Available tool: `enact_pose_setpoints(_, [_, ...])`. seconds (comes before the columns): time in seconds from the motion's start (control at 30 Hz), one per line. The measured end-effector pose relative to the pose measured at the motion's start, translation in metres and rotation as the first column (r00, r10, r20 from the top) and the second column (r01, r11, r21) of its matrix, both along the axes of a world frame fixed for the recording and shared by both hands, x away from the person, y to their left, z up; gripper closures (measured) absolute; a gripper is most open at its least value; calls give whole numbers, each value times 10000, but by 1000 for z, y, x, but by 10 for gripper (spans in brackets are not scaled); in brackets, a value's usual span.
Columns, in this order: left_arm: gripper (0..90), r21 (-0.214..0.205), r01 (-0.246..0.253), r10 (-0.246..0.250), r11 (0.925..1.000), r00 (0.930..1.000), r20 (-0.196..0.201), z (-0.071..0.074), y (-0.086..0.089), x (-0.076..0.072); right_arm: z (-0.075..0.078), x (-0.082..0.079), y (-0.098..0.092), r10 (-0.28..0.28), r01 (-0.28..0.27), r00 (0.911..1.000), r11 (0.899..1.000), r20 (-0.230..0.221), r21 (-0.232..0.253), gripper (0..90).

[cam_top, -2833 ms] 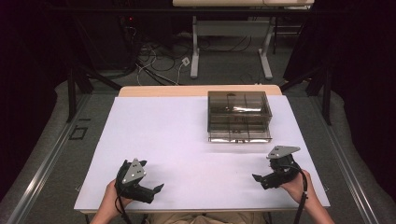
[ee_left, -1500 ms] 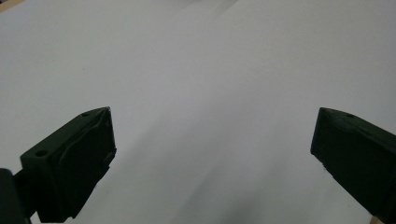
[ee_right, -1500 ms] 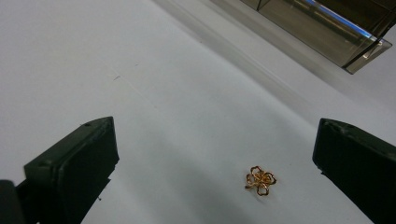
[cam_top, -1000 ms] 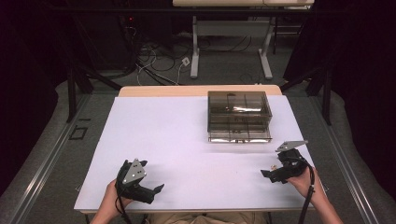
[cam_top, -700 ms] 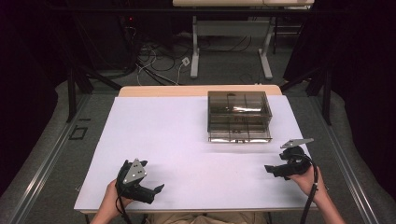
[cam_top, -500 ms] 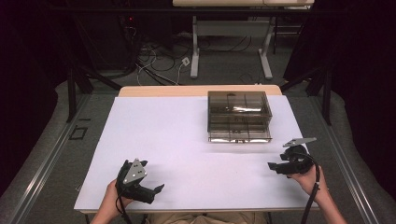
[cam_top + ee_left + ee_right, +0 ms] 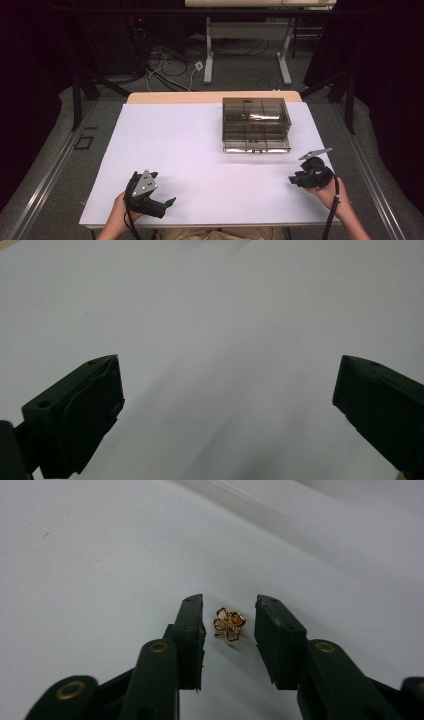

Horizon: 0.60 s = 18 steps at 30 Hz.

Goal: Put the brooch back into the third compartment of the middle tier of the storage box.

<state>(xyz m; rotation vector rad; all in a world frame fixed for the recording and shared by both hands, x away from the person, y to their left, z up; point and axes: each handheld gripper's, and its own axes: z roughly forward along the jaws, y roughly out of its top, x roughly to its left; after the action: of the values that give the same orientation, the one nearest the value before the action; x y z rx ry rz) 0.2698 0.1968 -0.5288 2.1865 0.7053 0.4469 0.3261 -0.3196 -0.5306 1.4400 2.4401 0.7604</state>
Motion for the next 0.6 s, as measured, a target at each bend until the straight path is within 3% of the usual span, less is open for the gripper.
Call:
enact_pose_setpoints(0.33, [0, 36, -33, 33, 10000, 10000, 11, 0, 0, 0, -4, 0, 2, 32, -45, 9996, 9989, -282, -471, 755])
enact_pose_setpoints(0.6, [1, 3, -52, 52, 10000, 10000, 13, 0, 0, 0, -3, -2, 7, 86, -106, 9997, 9965, -245, -833, 838])
